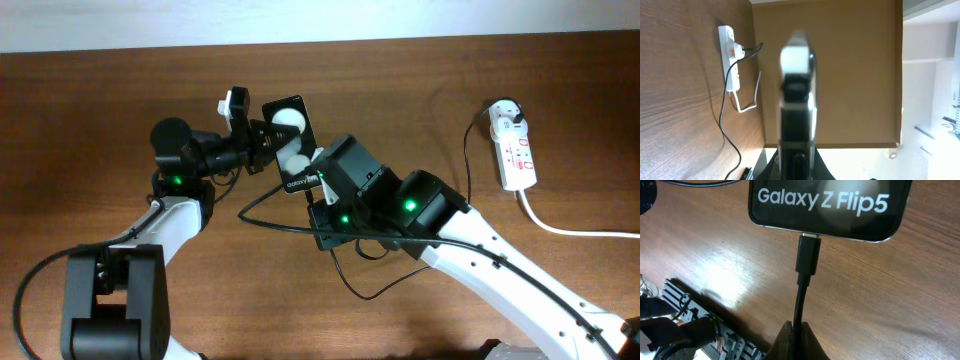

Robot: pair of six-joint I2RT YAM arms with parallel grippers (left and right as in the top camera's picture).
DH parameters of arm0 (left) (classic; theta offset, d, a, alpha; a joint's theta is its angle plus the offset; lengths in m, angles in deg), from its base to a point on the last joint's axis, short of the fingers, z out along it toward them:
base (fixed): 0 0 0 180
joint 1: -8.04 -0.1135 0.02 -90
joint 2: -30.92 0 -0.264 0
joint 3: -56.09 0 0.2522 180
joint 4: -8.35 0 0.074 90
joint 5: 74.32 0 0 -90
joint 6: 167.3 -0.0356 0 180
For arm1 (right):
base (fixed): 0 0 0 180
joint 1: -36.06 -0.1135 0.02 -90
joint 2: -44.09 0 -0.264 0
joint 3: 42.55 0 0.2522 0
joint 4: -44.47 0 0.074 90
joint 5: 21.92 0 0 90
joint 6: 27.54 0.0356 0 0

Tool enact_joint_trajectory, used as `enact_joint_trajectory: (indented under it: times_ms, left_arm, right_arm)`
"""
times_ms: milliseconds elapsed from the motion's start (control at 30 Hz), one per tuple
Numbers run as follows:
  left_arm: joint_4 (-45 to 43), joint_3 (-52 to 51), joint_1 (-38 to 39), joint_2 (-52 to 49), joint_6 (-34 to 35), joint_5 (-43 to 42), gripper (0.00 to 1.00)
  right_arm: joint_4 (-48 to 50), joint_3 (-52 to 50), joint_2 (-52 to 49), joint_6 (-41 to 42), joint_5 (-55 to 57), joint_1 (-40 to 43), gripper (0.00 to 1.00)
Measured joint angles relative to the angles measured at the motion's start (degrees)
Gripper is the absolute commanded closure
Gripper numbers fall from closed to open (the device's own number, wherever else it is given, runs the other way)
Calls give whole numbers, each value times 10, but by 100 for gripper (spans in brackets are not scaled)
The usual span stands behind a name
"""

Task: Plug charger to phone and switch on socket
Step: 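Push the plug into the phone port with the right gripper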

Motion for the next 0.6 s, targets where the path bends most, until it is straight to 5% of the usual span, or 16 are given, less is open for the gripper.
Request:
enact_joint_trajectory:
  times_ms: [300,600]
  left_arm:
    - [0,0,18,0,0,1,100]
    - [0,0,18,0,0,30,100]
  right_arm:
    - [0,0,0,2,23,0,74]
    - [9,0,0,2,66,0,89]
